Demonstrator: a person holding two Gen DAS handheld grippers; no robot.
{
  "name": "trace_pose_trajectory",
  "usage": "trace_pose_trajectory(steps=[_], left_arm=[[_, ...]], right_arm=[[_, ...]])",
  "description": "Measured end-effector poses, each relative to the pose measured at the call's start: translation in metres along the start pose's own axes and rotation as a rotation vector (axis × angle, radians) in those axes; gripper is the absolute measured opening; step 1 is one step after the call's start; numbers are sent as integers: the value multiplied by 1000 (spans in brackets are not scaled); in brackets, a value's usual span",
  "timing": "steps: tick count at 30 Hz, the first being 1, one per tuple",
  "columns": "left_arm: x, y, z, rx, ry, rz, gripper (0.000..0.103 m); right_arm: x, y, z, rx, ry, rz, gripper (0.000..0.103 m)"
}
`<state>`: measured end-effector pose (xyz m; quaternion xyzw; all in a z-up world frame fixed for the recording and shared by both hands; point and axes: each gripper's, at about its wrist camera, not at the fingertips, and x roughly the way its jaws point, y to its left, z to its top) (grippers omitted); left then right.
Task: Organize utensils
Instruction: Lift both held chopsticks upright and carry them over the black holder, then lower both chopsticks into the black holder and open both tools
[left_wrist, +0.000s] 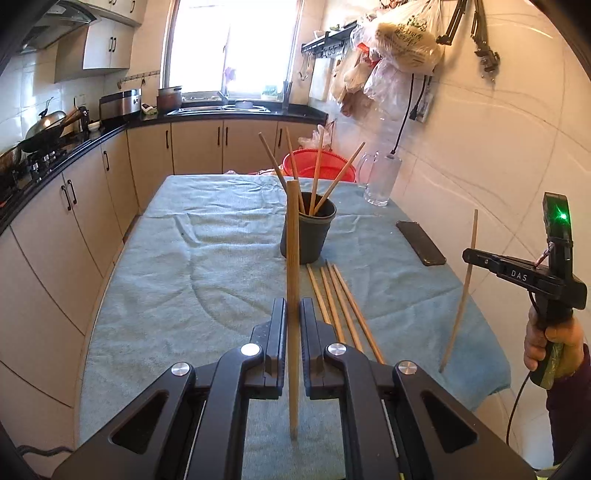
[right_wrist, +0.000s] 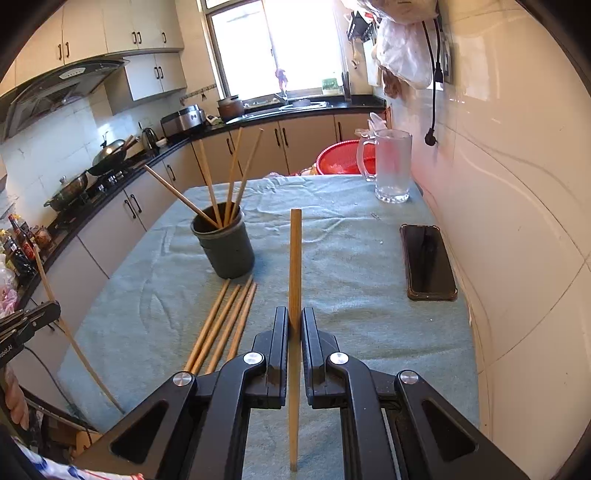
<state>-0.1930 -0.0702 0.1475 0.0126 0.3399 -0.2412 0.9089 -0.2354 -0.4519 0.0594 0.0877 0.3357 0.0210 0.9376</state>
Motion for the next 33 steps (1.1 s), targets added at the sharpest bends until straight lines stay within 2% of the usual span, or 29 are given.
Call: trace_pose_trajectory(steps=[8, 16, 22, 27, 33], left_arm=[[-23, 2, 7, -35, -64, -33, 6], [-25, 5, 55, -74, -169, -54, 6], [-4, -2, 107, -70, -258, -34, 6], [25, -11, 148, -74, -321, -20, 6], [82, -9, 187, -118, -323, 6, 6]], right_arm=[[-16, 12, 4, -20, -41, 16, 6], [-19, 17, 33, -21, -94, 37, 6], [-17, 22, 71, -15, -150, 78, 6], [-9, 33, 116, 2, -221, 131, 6], [25, 43, 159, 74, -294, 198, 6]])
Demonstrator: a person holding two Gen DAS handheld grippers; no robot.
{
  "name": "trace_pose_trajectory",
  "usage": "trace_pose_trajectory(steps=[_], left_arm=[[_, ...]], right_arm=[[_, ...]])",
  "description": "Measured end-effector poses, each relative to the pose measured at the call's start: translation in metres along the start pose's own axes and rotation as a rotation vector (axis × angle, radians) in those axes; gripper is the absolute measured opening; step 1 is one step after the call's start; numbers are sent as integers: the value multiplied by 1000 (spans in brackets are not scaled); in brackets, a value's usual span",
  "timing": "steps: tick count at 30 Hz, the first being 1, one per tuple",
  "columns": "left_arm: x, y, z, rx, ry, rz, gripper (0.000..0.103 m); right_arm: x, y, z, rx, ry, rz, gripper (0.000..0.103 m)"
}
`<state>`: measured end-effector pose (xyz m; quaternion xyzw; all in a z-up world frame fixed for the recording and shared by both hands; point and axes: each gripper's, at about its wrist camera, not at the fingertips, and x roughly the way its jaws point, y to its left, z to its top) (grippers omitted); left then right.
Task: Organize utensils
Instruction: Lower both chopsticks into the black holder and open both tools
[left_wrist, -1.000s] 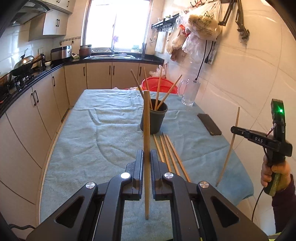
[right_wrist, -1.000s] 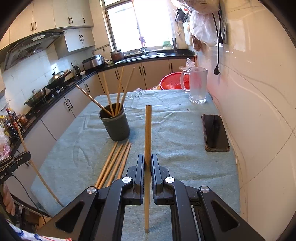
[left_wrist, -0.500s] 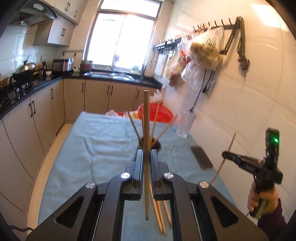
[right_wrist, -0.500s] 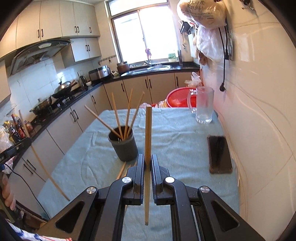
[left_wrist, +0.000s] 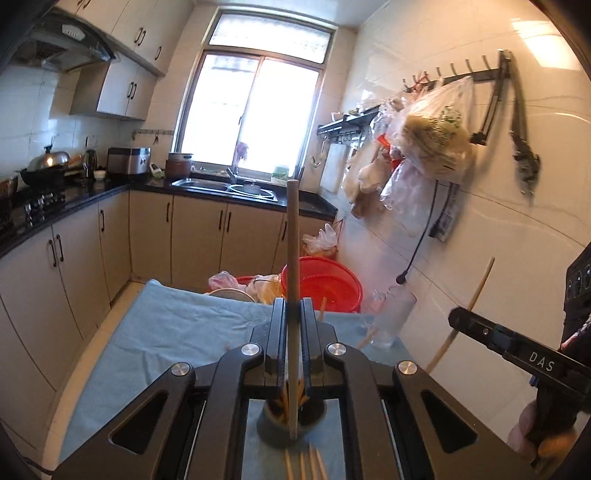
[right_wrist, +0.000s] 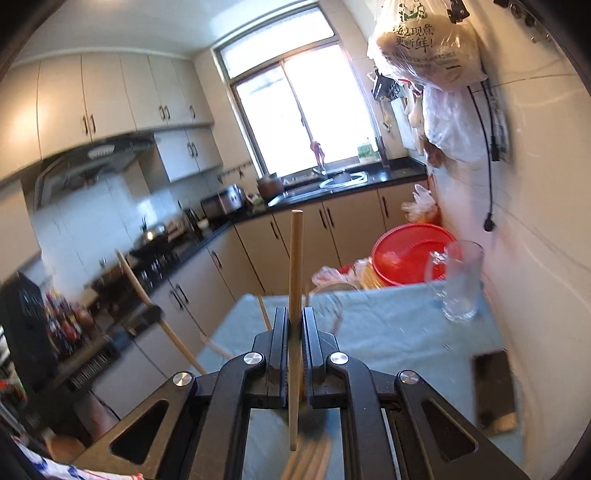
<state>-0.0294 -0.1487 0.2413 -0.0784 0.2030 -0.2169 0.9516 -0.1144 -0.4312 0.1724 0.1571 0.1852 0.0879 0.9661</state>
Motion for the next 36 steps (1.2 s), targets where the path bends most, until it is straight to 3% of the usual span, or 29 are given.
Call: trace_pose_trajectory(steps=[6, 11, 18, 24, 26, 28, 33, 36], left_arm=[[48, 6, 5, -21, 22, 22, 6], [78, 7, -8, -7, 87, 34, 6], [85, 12, -25, -10, 144, 53, 6], [70, 13, -26, -28, 134, 57, 10], [60, 14, -25, -40, 129, 56, 23], [48, 16, -23, -50, 112, 53, 29], [13, 18, -20, -72, 84, 40, 32], [-13, 21, -22, -100, 77, 34, 35]], right_arm=[[44, 1, 6, 17, -39, -9, 6], [79, -4, -11, 23, 37, -32, 6], [105, -16, -35, 19, 123, -56, 7], [109, -22, -42, 45, 134, -62, 10], [107, -22, -41, 50, 133, -66, 15], [102, -21, -39, 49, 123, -70, 23], [79, -15, -31, 54, 83, -70, 27], [58, -10, -28, 53, 51, -71, 34]])
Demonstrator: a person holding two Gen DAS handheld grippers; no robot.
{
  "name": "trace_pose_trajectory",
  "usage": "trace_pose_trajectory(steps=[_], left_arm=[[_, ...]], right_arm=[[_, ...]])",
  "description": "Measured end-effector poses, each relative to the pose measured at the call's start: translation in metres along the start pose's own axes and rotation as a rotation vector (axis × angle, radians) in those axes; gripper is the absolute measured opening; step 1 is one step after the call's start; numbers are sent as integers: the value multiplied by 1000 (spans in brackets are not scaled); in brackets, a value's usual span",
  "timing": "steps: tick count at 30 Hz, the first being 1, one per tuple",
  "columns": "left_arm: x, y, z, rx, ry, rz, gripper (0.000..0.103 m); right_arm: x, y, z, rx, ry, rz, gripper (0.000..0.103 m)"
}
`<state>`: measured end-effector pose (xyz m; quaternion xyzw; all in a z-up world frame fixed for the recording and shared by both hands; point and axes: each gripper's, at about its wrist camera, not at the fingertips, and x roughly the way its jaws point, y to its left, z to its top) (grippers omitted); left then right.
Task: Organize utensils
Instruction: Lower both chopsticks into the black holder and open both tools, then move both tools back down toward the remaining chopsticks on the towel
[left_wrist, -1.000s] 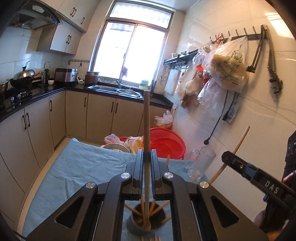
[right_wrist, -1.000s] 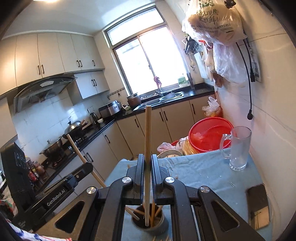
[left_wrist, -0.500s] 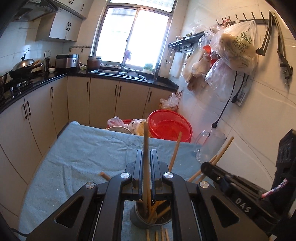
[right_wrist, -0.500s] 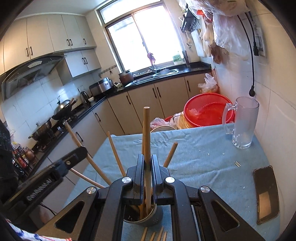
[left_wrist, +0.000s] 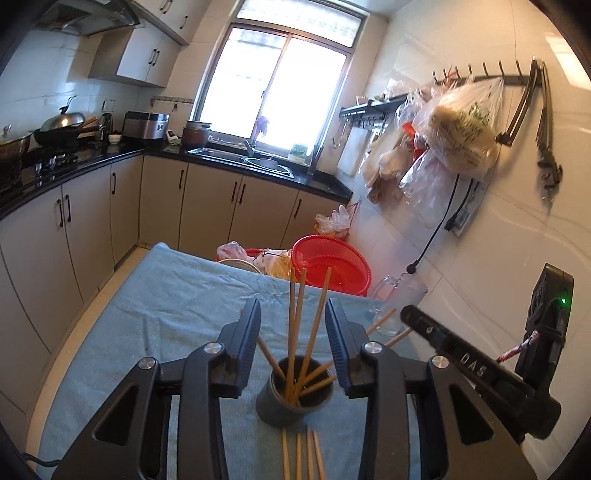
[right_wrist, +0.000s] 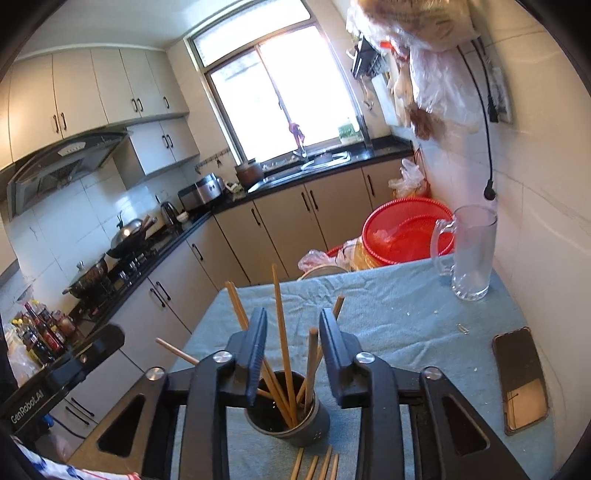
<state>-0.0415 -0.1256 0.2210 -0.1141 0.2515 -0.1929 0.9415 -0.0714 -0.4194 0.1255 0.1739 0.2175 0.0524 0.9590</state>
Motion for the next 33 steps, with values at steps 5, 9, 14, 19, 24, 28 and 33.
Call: trace_pose_trajectory(steps=[5, 9, 14, 19, 24, 28, 33], left_arm=[[-39, 4, -13, -2, -6, 18, 51], [-60, 15, -37, -16, 37, 43, 55], [-76, 39, -78, -24, 80, 157, 56], [-72, 58, -118, -18, 157, 255, 56], [-67, 58, -129, -16, 195, 245, 56], [-60, 56, -134, 13, 214, 245, 56], [-44, 55, -140, 10, 264, 231, 56]], right_arm=[[-38, 3, -7, -15, -34, -17, 45], [-62, -3, -32, -10, -24, -59, 51], [-63, -21, -99, 21, 110, -70, 52], [-37, -31, -170, 63, 322, -20, 43], [-17, -18, -198, -31, 416, -59, 36], [-3, -12, -208, -92, 465, -106, 33], [4, -6, -220, -152, 473, -161, 32]])
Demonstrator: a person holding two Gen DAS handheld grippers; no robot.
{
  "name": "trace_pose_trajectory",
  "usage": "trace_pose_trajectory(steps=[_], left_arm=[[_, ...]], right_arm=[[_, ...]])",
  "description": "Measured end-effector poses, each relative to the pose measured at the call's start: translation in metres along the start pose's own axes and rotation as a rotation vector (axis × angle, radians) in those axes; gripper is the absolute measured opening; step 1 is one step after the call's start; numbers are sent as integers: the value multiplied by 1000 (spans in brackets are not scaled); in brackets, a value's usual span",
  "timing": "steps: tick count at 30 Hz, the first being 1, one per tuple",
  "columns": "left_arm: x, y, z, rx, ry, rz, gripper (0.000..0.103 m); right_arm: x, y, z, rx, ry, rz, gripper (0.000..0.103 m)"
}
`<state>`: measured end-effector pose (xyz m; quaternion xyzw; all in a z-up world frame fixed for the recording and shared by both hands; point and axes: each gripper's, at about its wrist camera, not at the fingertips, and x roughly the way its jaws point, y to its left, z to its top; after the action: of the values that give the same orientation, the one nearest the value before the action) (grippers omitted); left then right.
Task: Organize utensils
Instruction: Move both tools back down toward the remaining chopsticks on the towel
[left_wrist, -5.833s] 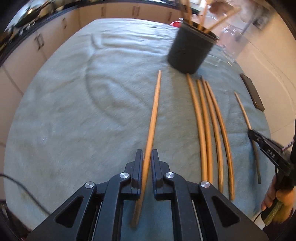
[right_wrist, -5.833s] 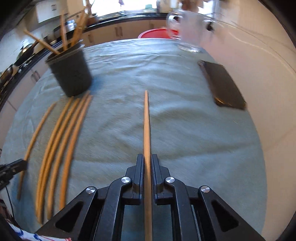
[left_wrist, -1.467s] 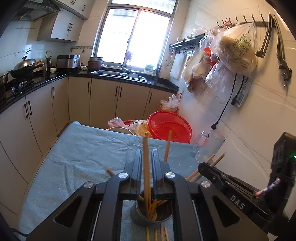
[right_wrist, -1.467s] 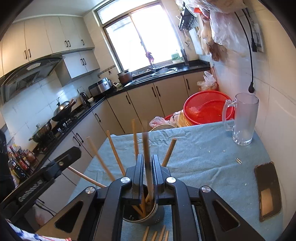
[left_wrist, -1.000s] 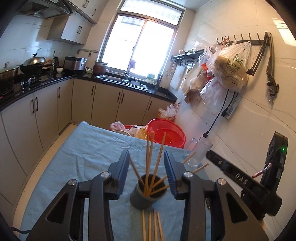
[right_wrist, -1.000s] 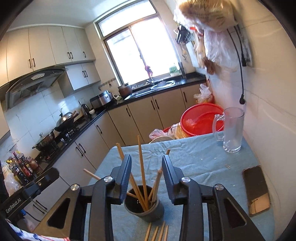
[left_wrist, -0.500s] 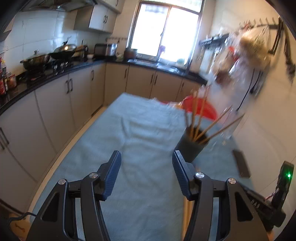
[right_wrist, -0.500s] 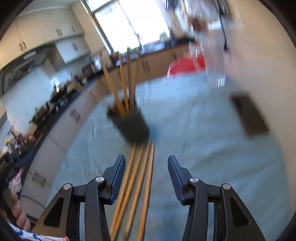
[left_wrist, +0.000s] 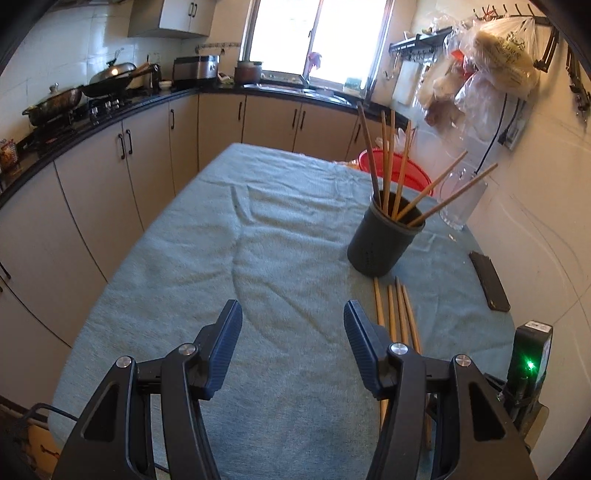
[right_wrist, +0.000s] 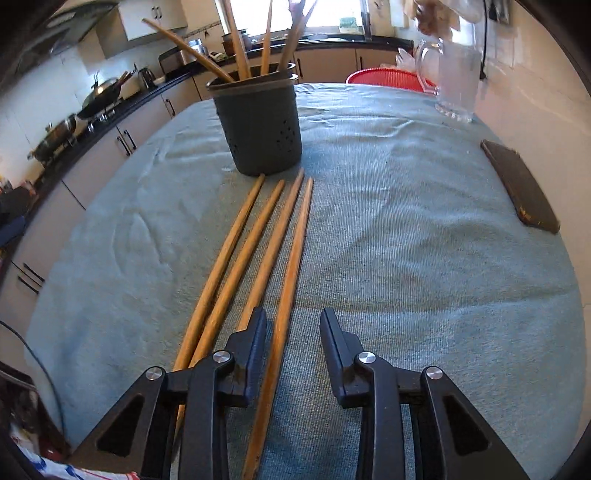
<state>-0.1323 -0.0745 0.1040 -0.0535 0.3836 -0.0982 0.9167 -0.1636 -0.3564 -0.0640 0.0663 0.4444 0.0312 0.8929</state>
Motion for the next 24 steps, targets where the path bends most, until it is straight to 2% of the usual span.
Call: trace_pose_trajectory(steps=[1, 3, 4, 9, 13, 16, 24], left_arm=[[4, -2, -1, 5, 10, -7, 56], [12, -6, -5, 16, 27, -17, 56], [18, -10, -7, 27, 45, -24, 56], [39, -28, -16, 70, 110, -90, 55], [60, -49, -24, 114, 161, -156, 44], [76, -60, -28, 129, 196, -163, 35], [105, -76, -33, 145, 247, -189, 33]], right_arm=[[1, 4, 0, -14, -4, -17, 32], [3, 7, 0, -35, -10, -49, 24], [4, 6, 1, -46, -15, -83, 16], [2, -15, 3, 20, -26, -132, 13], [-2, -31, 1, 70, -43, -84, 12], [-3, -35, 0, 82, -49, -55, 12], [-2, -42, 0, 103, -56, 6, 12]])
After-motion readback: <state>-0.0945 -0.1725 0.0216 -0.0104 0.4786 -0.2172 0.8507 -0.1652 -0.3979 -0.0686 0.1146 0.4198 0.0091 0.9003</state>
